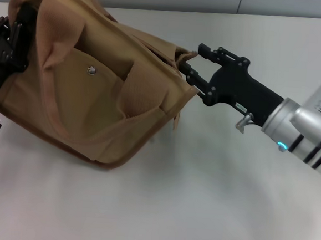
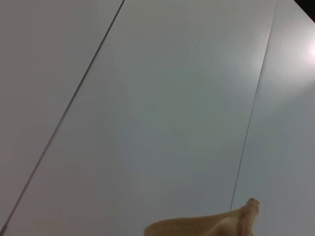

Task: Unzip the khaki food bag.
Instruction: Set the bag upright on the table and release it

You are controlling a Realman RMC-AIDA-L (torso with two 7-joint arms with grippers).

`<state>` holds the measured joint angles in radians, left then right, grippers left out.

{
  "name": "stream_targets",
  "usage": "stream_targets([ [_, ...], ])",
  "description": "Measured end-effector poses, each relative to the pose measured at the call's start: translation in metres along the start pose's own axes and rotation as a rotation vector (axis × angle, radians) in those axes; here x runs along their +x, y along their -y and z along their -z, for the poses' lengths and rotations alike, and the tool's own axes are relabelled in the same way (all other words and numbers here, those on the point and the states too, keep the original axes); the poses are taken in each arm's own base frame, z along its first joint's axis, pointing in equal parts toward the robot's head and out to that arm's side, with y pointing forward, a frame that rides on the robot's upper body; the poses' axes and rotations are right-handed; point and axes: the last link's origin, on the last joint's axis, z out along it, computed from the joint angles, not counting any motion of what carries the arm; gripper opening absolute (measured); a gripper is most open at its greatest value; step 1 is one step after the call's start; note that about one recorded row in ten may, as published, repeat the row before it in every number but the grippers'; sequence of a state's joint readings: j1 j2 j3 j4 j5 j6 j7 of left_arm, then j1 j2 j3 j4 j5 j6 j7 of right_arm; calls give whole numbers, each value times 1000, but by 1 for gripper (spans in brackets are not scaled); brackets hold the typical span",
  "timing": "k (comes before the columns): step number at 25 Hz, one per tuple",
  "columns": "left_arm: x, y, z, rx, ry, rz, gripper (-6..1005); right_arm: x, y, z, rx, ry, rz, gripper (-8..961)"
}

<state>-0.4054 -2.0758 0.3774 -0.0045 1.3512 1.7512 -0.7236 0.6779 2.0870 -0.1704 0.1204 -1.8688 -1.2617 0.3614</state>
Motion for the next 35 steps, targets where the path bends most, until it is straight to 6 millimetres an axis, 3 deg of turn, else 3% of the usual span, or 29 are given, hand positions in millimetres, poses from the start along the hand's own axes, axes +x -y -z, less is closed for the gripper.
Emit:
stream_targets([
  [3, -1, 0, 0, 4, 4, 2, 81, -1, 0, -8, -10, -19, 7, 607],
  [8, -4, 1, 0, 17, 22, 2, 80, 0, -4, -13, -44, -41, 31, 412],
  [21, -7, 0, -2, 7, 36, 6, 98, -3, -5, -16, -49, -25, 28, 40],
  [25, -10, -4, -2, -11, 54, 18, 109, -12, 0, -17, -15, 38, 9, 39],
  [29, -18, -13, -4, -47, 86, 60, 119, -25, 17, -12, 83, 130, -31, 38],
  [35, -35, -27, -21, -90, 148, 148, 136, -34, 40, -4, 230, 204, -86, 39],
])
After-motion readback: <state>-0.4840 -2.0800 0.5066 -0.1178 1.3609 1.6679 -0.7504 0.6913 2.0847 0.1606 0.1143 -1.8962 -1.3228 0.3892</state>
